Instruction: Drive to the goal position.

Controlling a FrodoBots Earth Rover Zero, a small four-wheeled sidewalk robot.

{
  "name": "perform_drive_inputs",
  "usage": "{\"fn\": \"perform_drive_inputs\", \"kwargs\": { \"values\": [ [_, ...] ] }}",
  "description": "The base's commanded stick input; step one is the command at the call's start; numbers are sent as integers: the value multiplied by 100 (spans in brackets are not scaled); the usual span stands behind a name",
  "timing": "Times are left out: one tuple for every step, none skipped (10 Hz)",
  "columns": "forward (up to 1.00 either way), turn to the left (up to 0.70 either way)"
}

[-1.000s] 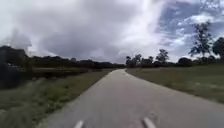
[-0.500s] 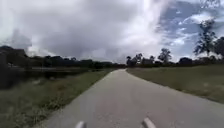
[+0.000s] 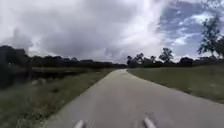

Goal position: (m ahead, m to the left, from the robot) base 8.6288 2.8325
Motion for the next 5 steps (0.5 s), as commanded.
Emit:
{"fn": "perform_drive_inputs", "kwargs": {
  "values": [
    [70,0],
    [70,0],
    [70,0],
    [70,0],
    [70,0]
  ]
}}
